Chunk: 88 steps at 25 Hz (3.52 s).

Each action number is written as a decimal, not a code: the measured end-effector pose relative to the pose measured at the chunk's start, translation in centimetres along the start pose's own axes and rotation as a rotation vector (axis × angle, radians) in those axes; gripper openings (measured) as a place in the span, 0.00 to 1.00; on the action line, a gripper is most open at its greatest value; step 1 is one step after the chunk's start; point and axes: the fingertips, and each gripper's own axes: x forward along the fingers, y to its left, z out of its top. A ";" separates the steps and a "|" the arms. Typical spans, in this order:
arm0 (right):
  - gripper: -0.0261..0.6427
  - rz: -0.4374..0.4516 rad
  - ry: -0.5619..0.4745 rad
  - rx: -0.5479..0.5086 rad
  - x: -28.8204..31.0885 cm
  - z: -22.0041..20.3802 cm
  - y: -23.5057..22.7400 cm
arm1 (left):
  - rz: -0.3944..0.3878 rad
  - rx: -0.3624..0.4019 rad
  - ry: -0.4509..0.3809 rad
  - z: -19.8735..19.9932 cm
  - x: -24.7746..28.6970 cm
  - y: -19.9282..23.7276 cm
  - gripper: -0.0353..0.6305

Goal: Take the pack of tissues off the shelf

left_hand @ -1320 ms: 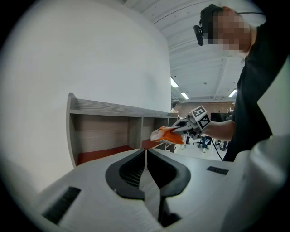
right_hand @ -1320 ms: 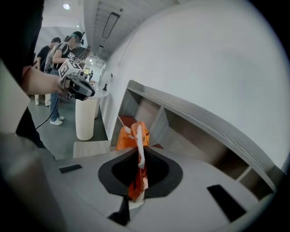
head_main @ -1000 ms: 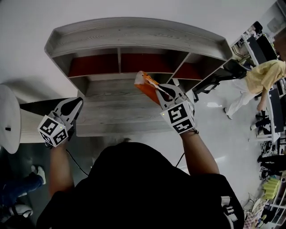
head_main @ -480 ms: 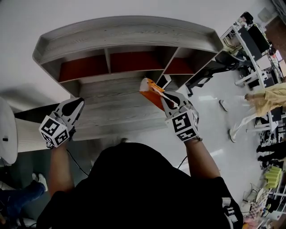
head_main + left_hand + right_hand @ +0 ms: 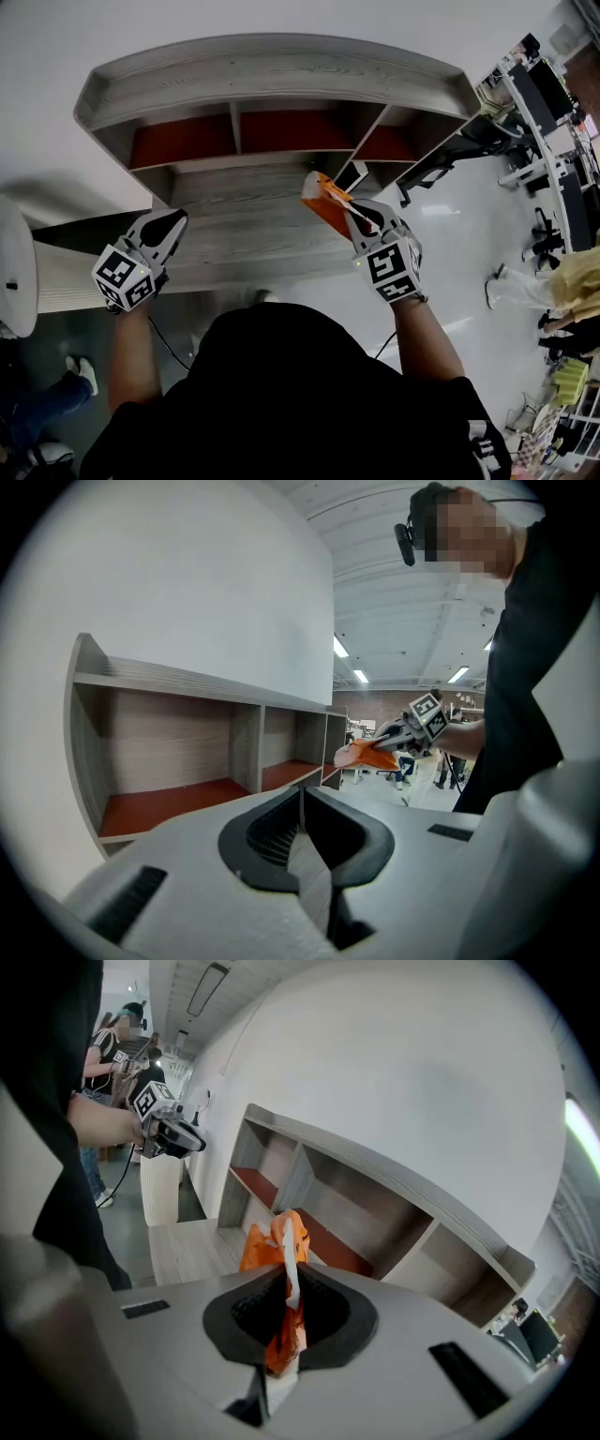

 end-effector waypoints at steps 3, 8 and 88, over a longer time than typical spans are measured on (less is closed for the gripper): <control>0.06 0.025 0.005 -0.004 1.0 -0.3 0.5 | 0.013 -0.013 0.011 -0.6 -0.3 -0.1 0.10; 0.06 0.089 0.021 0.013 3.2 -1.3 2.2 | 0.044 -0.040 0.040 -2.6 -1.3 0.2 0.10; 0.34 0.538 0.271 -0.025 23.7 -19.1 27.6 | 0.134 -0.369 0.148 -20.1 -6.1 0.8 0.10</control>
